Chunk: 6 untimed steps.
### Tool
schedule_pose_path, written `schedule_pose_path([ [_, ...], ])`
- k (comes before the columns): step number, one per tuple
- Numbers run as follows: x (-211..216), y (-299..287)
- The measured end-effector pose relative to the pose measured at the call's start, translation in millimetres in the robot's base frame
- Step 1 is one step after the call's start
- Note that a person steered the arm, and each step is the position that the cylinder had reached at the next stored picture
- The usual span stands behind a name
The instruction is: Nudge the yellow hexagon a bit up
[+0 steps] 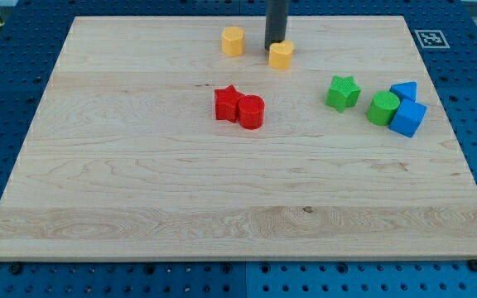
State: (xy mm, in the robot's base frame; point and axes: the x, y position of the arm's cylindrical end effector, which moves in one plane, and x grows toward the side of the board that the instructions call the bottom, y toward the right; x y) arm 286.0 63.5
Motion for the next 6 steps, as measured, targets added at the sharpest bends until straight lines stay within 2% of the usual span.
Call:
schedule_pose_path([
  [2, 58, 14],
  [3, 58, 2],
  [4, 58, -43],
  [5, 42, -96],
  [6, -17, -109],
])
